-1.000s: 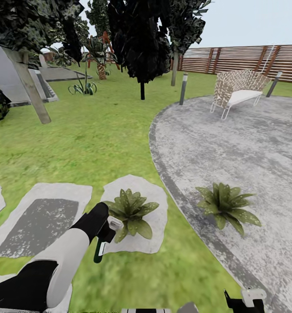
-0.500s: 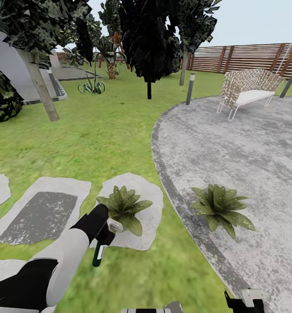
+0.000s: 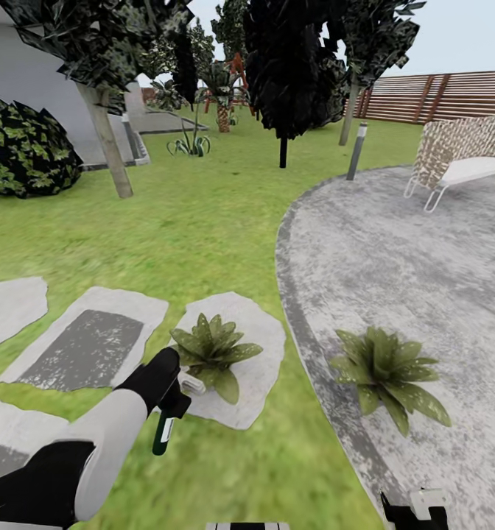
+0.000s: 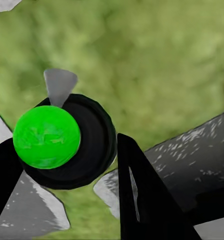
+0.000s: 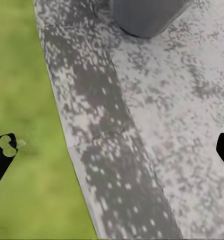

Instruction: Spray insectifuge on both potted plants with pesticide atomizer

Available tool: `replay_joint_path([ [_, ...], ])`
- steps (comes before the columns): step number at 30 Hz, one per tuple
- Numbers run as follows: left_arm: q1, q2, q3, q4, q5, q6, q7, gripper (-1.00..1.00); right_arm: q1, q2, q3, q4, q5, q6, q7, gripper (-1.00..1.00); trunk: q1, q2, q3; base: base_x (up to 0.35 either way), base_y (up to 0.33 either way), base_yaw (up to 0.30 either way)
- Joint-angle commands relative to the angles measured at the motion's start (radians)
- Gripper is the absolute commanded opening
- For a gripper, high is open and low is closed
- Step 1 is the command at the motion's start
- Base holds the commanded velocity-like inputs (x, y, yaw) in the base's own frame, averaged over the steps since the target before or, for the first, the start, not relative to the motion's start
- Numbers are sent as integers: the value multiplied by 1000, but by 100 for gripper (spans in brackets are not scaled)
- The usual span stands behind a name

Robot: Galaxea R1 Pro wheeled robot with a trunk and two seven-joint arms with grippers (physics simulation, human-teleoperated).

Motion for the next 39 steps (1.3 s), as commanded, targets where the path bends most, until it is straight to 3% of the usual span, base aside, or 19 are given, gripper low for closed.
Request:
replay_joint_path([
  [1, 1, 0, 4, -1, -11, 3, -8, -100, 0, 0, -9, 0, 1, -3, 8, 100, 0, 0, -1, 119, -285, 106],
  [8, 5, 3, 5, -1, -11, 3, -8, -100, 0, 0, -9, 0, 1, -2, 9, 100, 0, 0, -1, -63, -310, 15],
  [13, 7, 33, 7, -2, -8, 3, -8, -100, 0, 0, -9, 0, 1, -2, 9, 100, 0, 0, -1, -135, -311, 8],
  [14, 9, 59, 8, -1, -6, 2, -8, -100, 0, 0, -9, 1, 1, -2, 9, 100, 0, 0, -1, -82, -309, 146],
  [16, 17, 79, 9, -1, -4, 2, -7, -100, 0, 0, -9, 1, 1, -2, 9, 100, 0, 0, -1, -32, -261, 226],
  [20, 68, 87, 10, -3, -5, -1, -5, -100, 0, 0, -8, 1, 1, -3, 9, 100, 0, 0, -1, 154, -178, 267],
  [26, 138, 75, 14, -16, 7, -3, -2, -100, 0, -2, -9, 0, 1, -2, 12, 100, 0, 0, -1, 54, -23, 91],
  [29, 142, 70, 97, -39, 48, -3, 11, -100, 0, -3, -9, 0, 1, -2, 12, 100, 0, 0, -1, 2, -1, 3],
  [33, 137, 51, 134, -87, 57, -3, 49, -100, 0, -3, -9, 0, 1, -2, 13, 100, 0, 0, -1, 0, 0, 0],
  [37, 129, -12, 138, -107, 65, -2, 58, -100, 0, -3, -9, 0, 1, -2, 13, 100, 0, 0, -1, 0, 0, 0],
  [39, 127, -29, 137, -109, 65, -2, 59, -100, 0, -3, -9, 0, 1, -2, 12, 100, 0, 0, -1, 0, 0, 0],
])
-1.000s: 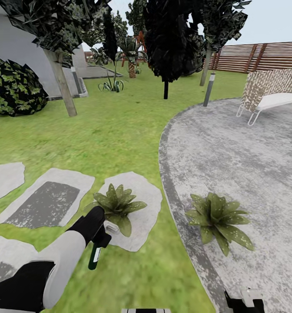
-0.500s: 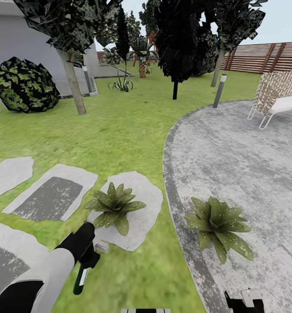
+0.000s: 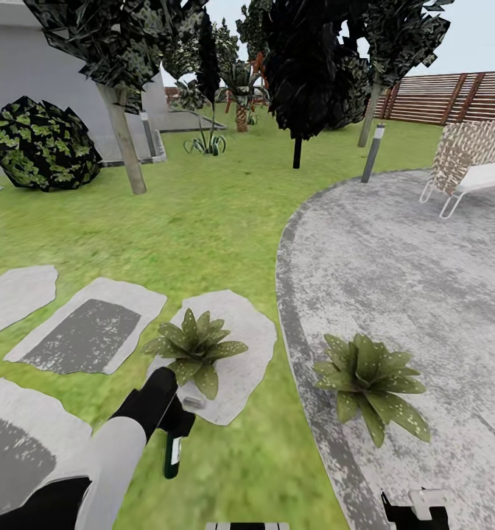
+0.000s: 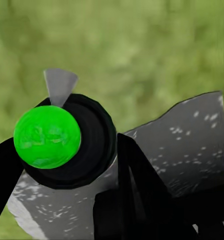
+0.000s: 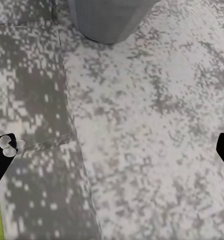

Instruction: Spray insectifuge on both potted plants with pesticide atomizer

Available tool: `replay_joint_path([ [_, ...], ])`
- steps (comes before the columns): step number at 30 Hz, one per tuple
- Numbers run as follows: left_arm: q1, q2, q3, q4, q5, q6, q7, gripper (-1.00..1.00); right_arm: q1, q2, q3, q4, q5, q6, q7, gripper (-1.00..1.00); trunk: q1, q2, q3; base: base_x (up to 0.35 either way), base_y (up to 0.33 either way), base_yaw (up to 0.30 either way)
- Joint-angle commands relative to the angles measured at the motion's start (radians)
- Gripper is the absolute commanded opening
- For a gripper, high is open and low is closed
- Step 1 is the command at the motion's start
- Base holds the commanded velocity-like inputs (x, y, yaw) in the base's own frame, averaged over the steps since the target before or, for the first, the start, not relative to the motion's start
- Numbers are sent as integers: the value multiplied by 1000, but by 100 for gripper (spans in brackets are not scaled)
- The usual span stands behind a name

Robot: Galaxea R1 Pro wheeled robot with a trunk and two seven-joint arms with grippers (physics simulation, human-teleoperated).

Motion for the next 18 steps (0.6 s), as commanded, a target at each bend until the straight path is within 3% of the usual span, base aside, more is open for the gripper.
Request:
replay_joint_path([
  [1, 1, -2, 7, -1, -15, 2, -7, -100, -1, 0, -8, 0, 1, -3, 9, 100, 0, 0, -1, 0, 0, 0],
  [3, 7, 3, 7, -1, -16, 2, -7, -100, -1, 0, -8, 0, 1, -3, 8, 100, 0, 0, -1, 0, 0, 0],
  [4, 12, 19, 6, -1, -16, 2, -7, -100, -1, 0, -8, 0, 1, -3, 8, 100, 0, 0, -1, 0, 0, 0],
  [5, 16, 58, 5, -1, -16, 2, -8, -100, -1, 0, -8, 0, 1, -3, 8, 100, 0, 0, -1, 0, 0, 0],
  [6, 17, 78, 5, 0, -16, 2, -8, -100, -1, 0, -8, 0, 1, -3, 8, 100, 0, 0, -1, 0, 0, 0],
  [8, 18, 98, 4, 5, -17, 2, -9, -100, -1, 0, -8, 0, 1, -3, 8, 100, 0, 0, -1, 0, 0, 0],
  [9, 18, 100, 3, 7, -17, 2, -9, -100, -1, 0, -8, 0, 1, -3, 8, 100, 0, 0, -1, 0, 0, 0],
  [14, 5, 59, -2, -2, -16, 2, -10, -100, -1, 0, -8, 0, 1, -3, 7, 100, 0, 0, -1, 0, 0, 0],
  [18, 4, 65, -3, -3, -18, 1, -11, -100, -1, 0, -8, 0, 1, -3, 7, 100, 0, 0, -1, -168, 96, 0],
])
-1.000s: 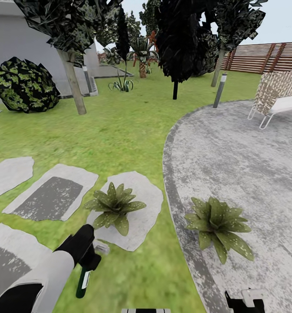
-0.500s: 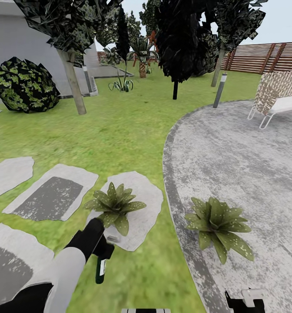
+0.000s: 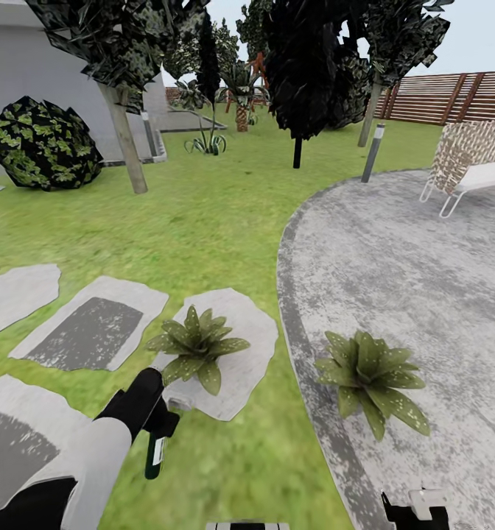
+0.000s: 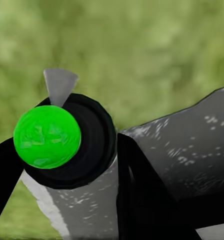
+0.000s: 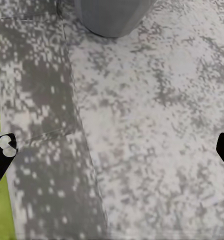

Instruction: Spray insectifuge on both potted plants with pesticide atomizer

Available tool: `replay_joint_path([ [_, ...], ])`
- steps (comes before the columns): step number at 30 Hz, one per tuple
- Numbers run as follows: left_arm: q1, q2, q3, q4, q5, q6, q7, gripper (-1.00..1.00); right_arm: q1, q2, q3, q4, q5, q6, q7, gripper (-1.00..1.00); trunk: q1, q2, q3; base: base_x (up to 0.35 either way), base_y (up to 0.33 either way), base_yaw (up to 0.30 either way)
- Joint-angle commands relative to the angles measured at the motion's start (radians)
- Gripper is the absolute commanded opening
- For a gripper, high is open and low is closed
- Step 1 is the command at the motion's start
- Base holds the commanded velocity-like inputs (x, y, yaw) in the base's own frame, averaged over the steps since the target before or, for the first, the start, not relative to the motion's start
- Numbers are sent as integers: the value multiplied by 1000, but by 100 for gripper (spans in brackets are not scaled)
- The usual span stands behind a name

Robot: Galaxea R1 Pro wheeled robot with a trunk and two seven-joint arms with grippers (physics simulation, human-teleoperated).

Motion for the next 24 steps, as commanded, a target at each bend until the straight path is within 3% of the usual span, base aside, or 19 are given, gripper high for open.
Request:
replay_joint_path([
  [1, 0, 3, 10, -1, -9, 2, -9, -100, -1, 0, -8, 0, 1, -3, 9, 100, -1, 0, -1, -282, 175, 0],
  [3, 1, 18, 12, -2, -9, 1, -12, -100, -1, 1, -8, 0, 1, -3, 9, 100, -1, 0, -1, -283, 207, 0],
  [7, -6, 72, 12, -3, -5, -2, -28, -100, -1, 2, -7, 1, 2, -3, 9, 100, -1, 0, -1, -183, 260, 0],
  [9, -41, 80, 5, -1, -9, -4, -53, -100, -1, 3, -7, 2, 2, -3, 9, 100, -1, 0, -1, -35, 297, 0],
  [11, -83, 83, -5, 1, -18, -6, -87, -100, -1, 3, -6, 3, 2, -3, 9, 100, -1, 0, -1, 54, 303, 0],
  [12, -103, 83, -28, 4, -28, -7, -104, -100, -1, 3, -6, 3, 2, -3, 10, 100, -1, 0, -1, 154, 295, 0],
  [15, -111, 82, -44, -14, -42, -24, -120, -100, 1, 9, -7, 1, 3, -2, 7, 100, -1, 0, -1, 0, 0, 0],
  [24, -67, 78, 7, -64, 12, -48, -81, -100, 1, 24, -7, 1, 4, -2, 7, 100, -1, 0, -1, 61, -23, 0],
])
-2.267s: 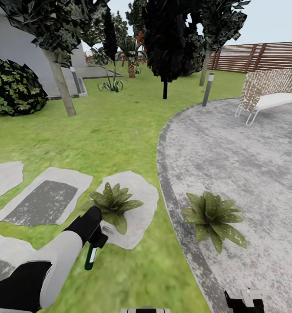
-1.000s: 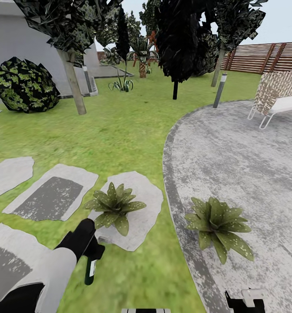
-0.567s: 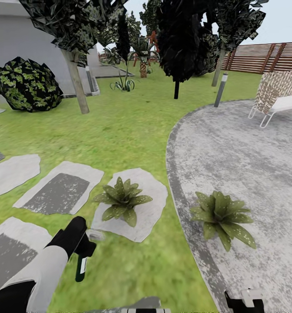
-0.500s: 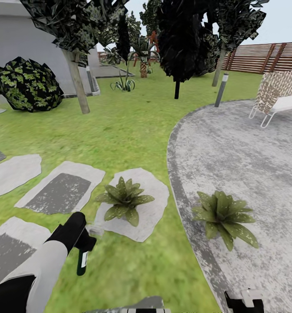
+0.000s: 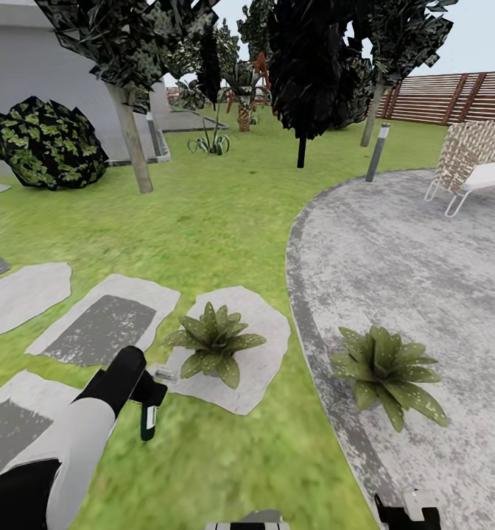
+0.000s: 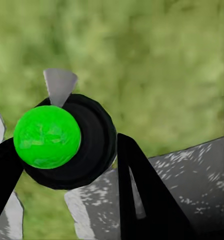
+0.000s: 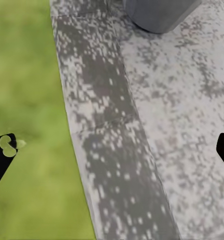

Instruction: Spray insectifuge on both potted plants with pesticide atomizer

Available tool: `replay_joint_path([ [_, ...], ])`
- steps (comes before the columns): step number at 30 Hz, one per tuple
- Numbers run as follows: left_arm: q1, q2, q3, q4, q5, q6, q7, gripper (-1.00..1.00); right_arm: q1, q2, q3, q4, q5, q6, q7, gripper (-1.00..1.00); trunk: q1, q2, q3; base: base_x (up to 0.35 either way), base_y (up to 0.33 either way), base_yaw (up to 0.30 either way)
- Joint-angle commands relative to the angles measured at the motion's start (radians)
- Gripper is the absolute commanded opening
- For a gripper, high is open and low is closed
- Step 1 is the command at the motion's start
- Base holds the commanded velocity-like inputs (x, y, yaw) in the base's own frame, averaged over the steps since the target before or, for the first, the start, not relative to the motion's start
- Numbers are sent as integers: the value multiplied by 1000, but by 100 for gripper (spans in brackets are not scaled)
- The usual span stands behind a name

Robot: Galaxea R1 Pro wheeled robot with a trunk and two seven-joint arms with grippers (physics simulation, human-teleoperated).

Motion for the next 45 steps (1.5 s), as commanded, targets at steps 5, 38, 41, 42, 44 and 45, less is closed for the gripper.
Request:
replay_joint_path([
  [5, 4, 1, 33, -30, 11, -2, 8, -100, -1, 0, -9, 0, 1, -3, 8, 100, 0, 0, -1, 199, -226, 0],
  [38, 166, -87, 50, 94, 104, -314, 213, -100, 1, 8, -7, 6, 1, -3, 10, 100, 0, 0, -1, 23, -51, -102],
  [41, 166, -86, 51, 95, 102, -314, 213, -100, 1, 8, -7, 6, 1, -3, 10, 100, 0, 0, -1, -28, 28, -167],
  [42, 166, -86, 51, 94, 102, -314, 213, -100, 1, 8, -7, 6, 1, -3, 10, 100, 0, 0, -1, -106, 113, -56],
  [44, 167, -86, 51, 91, 101, -314, 213, -100, 1, 8, -7, 6, 1, -3, 10, 100, 0, 0, -1, -158, 212, -16],
  [45, 167, -86, 51, 90, 101, -314, 213, -100, 1, 8, -7, 6, 1, -3, 10, 100, 0, 0, -1, -154, 251, -6],
])
